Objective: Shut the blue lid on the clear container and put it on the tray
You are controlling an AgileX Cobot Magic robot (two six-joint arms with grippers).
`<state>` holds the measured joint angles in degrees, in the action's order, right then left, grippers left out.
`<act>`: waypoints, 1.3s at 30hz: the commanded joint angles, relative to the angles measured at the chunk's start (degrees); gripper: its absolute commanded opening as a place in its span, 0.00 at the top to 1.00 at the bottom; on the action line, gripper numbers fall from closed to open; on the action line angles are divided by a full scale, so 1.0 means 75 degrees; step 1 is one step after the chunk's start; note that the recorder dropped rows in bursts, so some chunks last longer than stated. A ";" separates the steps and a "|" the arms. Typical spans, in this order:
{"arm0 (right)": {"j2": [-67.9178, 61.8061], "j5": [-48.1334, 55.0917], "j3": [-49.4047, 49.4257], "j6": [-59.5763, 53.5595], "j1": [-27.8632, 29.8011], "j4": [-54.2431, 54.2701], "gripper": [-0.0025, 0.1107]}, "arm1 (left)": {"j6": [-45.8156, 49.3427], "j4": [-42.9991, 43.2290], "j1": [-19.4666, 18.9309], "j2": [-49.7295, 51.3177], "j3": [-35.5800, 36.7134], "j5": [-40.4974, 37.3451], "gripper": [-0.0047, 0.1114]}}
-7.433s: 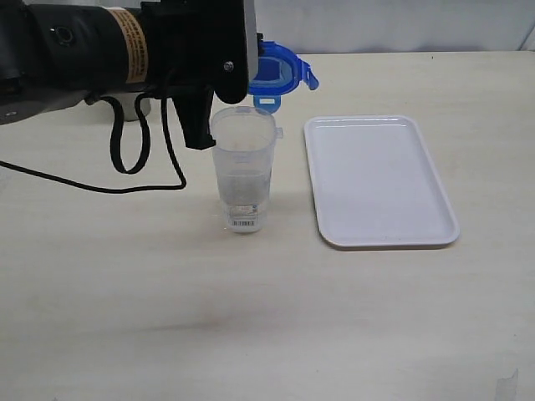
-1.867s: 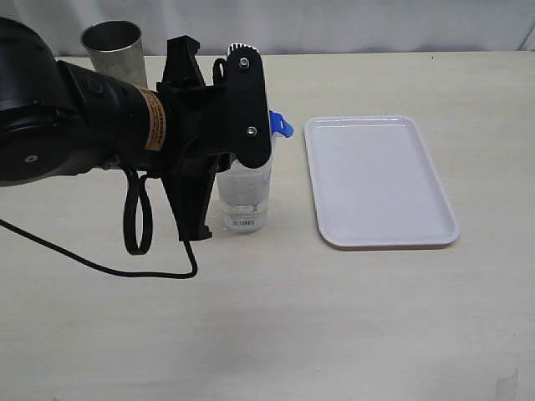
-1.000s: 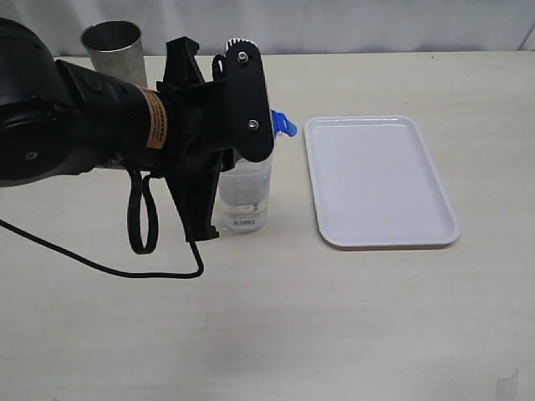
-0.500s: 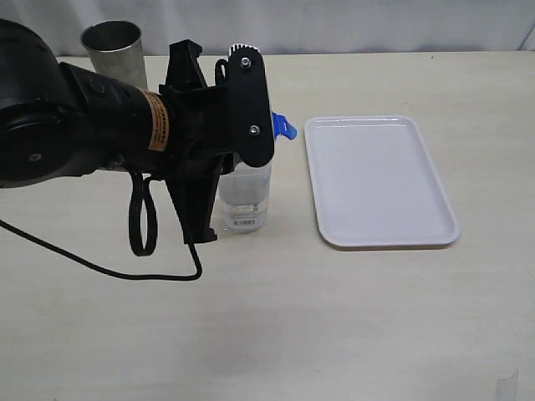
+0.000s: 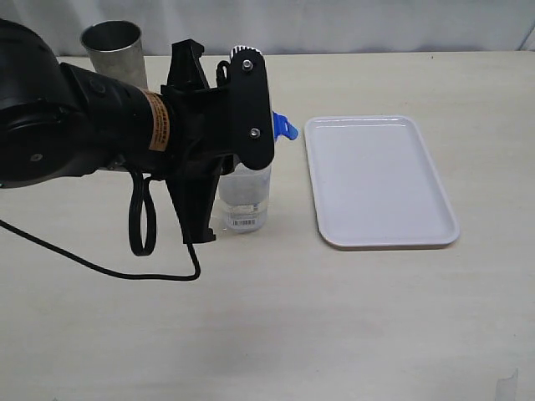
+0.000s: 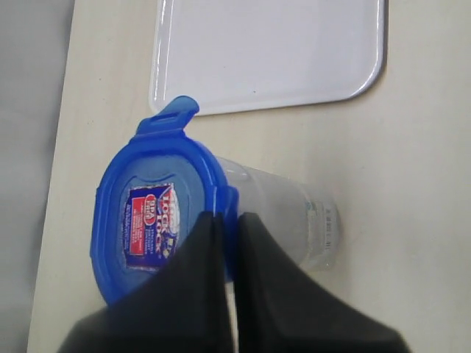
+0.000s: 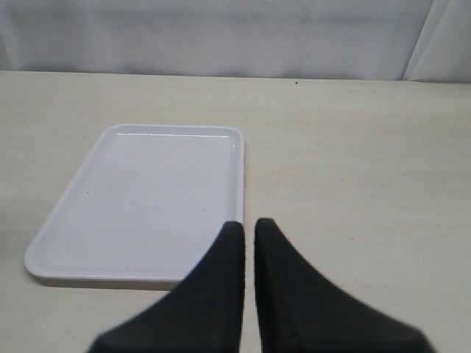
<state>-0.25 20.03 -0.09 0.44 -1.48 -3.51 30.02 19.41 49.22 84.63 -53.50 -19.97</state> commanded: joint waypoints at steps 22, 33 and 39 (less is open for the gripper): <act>0.0033 -0.0031 0.0012 0.0003 0.0029 0.0008 0.93 | 0.0008 0.0083 0.0026 -0.0035 0.0020 -0.0700 0.46; 0.0033 -0.0031 0.0012 0.0003 0.0029 0.0008 0.93 | -0.0691 0.0195 -0.0738 -0.1512 0.0020 -0.1121 0.46; 0.0033 -0.0031 0.0012 0.0003 0.0029 0.0008 0.93 | -0.2073 0.0056 -0.2138 -0.1443 0.0020 -0.0488 0.46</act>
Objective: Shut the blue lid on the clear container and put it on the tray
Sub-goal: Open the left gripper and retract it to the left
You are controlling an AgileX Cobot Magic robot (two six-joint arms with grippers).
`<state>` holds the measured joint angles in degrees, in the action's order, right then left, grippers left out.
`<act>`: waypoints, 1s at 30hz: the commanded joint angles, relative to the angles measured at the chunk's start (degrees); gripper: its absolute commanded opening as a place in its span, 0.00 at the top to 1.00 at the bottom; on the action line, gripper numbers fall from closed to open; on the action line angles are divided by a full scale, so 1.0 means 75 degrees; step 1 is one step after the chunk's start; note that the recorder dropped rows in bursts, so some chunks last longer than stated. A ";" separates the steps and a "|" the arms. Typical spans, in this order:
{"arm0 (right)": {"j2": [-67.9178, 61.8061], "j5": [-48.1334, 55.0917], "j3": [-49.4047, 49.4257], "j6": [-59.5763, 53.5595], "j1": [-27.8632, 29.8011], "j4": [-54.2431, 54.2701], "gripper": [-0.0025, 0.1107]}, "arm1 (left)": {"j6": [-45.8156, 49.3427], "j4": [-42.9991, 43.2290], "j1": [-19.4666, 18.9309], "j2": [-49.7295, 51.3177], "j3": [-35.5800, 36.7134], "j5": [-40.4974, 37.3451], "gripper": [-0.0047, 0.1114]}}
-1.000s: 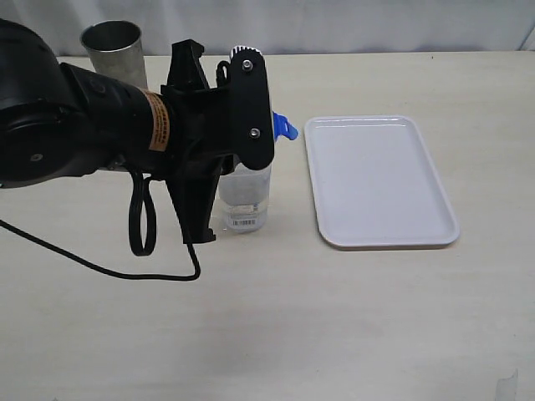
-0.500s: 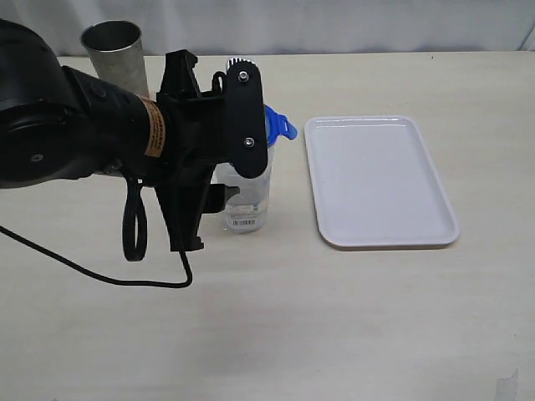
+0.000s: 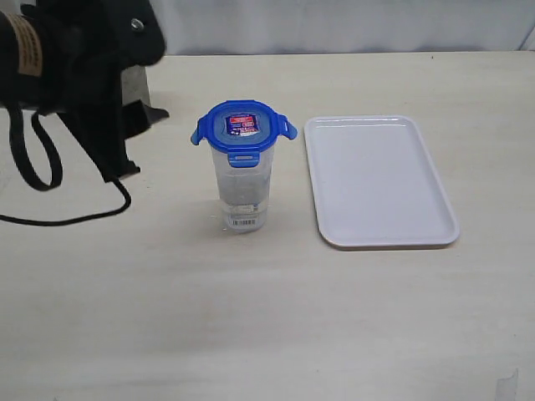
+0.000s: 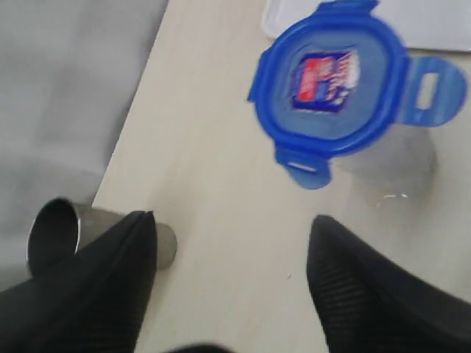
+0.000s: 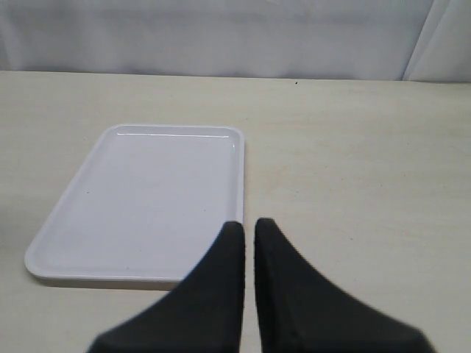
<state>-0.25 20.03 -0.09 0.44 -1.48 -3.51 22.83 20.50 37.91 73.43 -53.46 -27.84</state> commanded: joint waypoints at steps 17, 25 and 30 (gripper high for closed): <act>0.0033 -0.0031 0.0012 0.0003 0.0029 0.0008 0.93 | -0.4318 -0.0136 -0.3033 0.0127 0.2705 0.9041 0.96; 0.0033 -0.0031 0.0012 0.0003 0.0029 0.0008 0.93 | -0.6229 0.2185 -0.4420 0.1658 0.3138 1.1564 0.96; 0.0033 -0.0031 0.0012 0.0003 0.0029 0.0008 0.93 | -0.5876 0.2507 -0.4617 0.2319 0.3138 1.1758 0.96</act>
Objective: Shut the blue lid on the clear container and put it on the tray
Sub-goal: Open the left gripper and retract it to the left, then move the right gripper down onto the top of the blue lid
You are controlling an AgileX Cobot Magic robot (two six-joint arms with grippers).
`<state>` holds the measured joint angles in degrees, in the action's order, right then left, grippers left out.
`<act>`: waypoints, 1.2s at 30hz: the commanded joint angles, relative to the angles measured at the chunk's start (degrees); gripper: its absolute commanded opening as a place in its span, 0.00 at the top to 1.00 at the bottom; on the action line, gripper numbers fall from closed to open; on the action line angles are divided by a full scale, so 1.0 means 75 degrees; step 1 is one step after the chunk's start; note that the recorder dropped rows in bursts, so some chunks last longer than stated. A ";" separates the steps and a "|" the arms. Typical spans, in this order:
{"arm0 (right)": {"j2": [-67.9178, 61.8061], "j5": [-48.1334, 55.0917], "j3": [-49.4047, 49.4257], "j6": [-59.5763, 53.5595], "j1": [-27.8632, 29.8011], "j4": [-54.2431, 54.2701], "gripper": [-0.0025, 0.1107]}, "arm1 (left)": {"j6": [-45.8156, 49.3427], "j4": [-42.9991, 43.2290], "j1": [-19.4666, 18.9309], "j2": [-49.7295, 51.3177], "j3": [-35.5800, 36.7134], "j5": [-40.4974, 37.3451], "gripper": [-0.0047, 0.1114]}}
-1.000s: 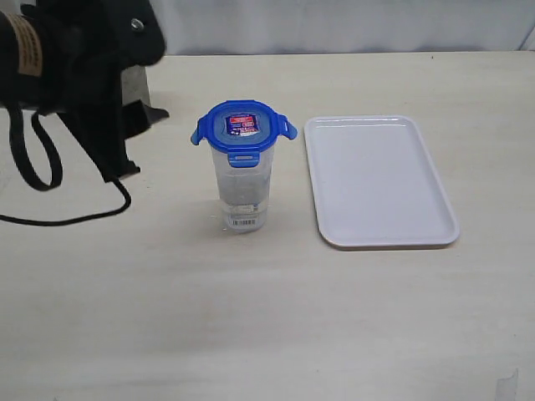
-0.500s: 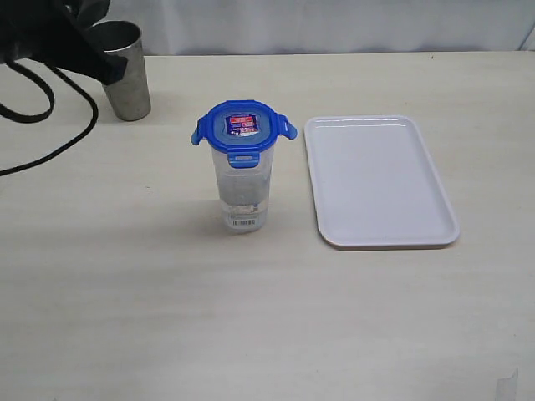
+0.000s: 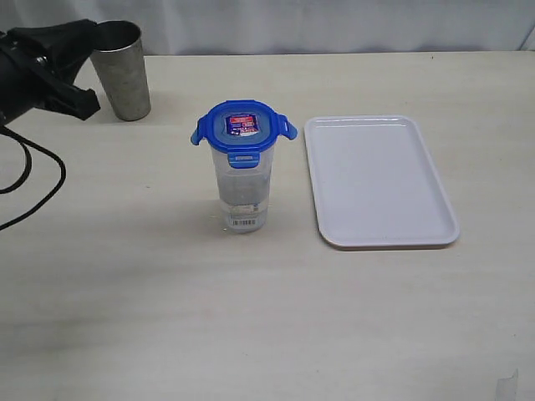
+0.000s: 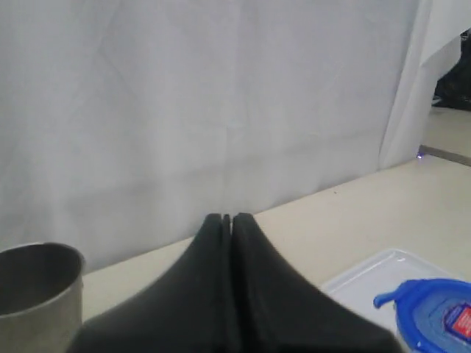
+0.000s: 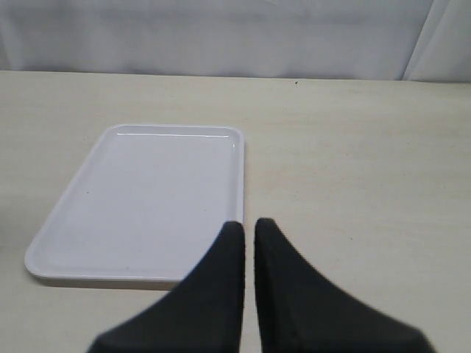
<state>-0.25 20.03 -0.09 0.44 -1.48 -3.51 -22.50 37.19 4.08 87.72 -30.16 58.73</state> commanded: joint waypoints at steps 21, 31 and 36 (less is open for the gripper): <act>-0.0302 -0.6670 -0.0769 0.4436 0.0003 -0.2170 0.93 | 0.1165 0.0013 -0.0107 0.1139 0.0219 -0.0085 0.96; -0.4931 -0.3601 -0.4945 0.7601 0.0003 -0.7172 0.93 | 0.1073 0.0235 -0.0089 0.1215 0.0283 -0.0100 0.96; -0.7256 0.0068 -0.6827 0.6672 0.0003 -0.7251 0.93 | 0.1073 0.0235 -0.0089 0.1215 0.0283 -0.0100 0.96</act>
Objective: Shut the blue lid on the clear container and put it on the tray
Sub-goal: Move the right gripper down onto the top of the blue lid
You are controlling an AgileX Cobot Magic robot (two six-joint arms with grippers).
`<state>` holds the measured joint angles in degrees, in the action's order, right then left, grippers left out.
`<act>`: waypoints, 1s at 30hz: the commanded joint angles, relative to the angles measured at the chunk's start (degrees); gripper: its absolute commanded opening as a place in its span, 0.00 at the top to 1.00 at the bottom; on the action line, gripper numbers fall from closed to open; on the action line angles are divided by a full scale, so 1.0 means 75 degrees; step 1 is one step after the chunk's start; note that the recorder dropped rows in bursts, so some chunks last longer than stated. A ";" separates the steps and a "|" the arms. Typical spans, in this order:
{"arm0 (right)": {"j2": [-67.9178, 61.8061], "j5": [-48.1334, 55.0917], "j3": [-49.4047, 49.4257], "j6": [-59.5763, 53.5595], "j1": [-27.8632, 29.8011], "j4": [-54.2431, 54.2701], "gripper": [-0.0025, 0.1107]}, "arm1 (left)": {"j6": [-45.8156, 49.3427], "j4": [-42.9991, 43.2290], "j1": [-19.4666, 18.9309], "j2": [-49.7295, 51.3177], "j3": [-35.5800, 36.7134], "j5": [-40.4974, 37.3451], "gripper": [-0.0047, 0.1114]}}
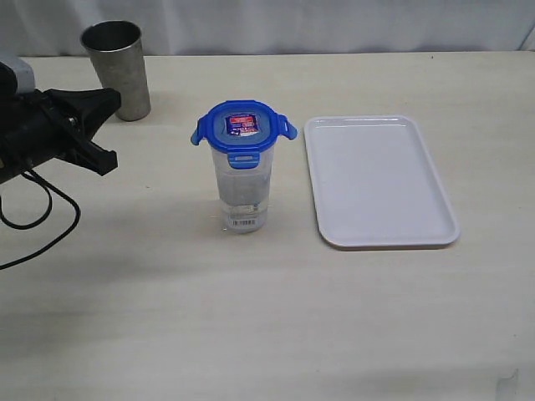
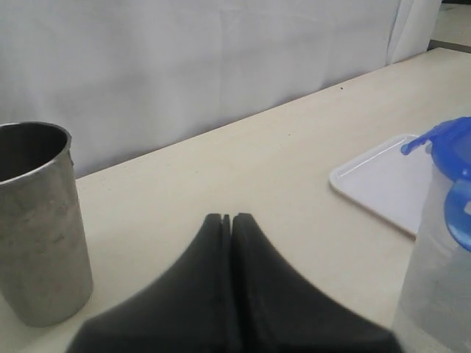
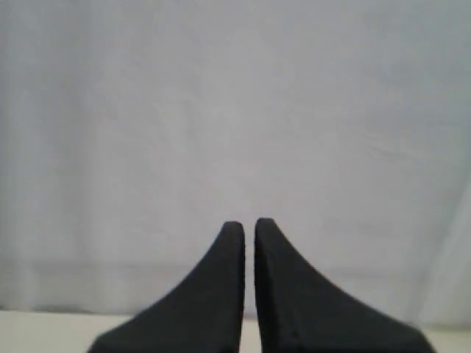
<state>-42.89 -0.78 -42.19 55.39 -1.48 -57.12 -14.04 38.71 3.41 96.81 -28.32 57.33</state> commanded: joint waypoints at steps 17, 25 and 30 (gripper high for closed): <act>-0.5371 0.7896 -0.5392 -1.1587 -0.1400 1.1691 0.93 | -0.0053 0.0162 0.0001 0.0002 0.0036 0.0139 0.96; -0.6482 0.7261 -0.5392 -1.0471 -0.3406 1.0097 0.93 | -0.0114 0.0340 0.0001 0.0002 0.0036 0.0154 0.96; -0.7190 0.6694 -0.5624 -1.0018 -0.4272 0.9106 0.93 | -0.0131 0.0356 0.0001 0.0002 0.0036 0.0154 0.96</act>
<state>-94.88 51.52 -82.80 -21.78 -31.17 14.80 -14.52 41.14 3.41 96.81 -28.32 57.90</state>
